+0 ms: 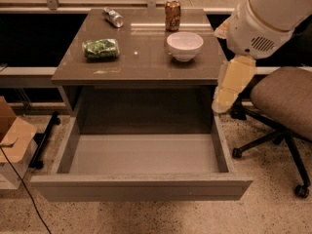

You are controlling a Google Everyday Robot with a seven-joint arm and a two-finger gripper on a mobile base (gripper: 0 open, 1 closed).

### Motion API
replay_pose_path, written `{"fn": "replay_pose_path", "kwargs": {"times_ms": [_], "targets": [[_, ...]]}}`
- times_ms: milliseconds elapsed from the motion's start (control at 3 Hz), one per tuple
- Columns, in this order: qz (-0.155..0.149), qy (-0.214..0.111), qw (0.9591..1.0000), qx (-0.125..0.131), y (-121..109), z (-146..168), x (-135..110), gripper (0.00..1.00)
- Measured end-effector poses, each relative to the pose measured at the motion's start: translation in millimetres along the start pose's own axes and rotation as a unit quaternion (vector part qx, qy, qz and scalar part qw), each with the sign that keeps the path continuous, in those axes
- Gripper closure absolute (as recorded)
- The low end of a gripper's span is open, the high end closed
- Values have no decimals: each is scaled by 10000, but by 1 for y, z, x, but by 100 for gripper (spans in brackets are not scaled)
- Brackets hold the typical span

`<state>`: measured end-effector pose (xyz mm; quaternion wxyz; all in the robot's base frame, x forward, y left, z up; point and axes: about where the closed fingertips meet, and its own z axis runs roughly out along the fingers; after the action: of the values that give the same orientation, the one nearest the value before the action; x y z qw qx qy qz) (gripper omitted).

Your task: Place green can into top drawer

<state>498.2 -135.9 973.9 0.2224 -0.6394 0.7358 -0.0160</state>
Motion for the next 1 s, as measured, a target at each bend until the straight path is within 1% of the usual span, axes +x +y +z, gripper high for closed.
{"fn": "replay_pose_path", "kwargs": {"times_ms": [333,667,1000], "targets": [[-2,-98,9999,-53,-11,11,-8,0],[-122,-28,9998,-133,-32,29,-15,0],[-200,23,9996,-205,-44,41,-18,0]]}}
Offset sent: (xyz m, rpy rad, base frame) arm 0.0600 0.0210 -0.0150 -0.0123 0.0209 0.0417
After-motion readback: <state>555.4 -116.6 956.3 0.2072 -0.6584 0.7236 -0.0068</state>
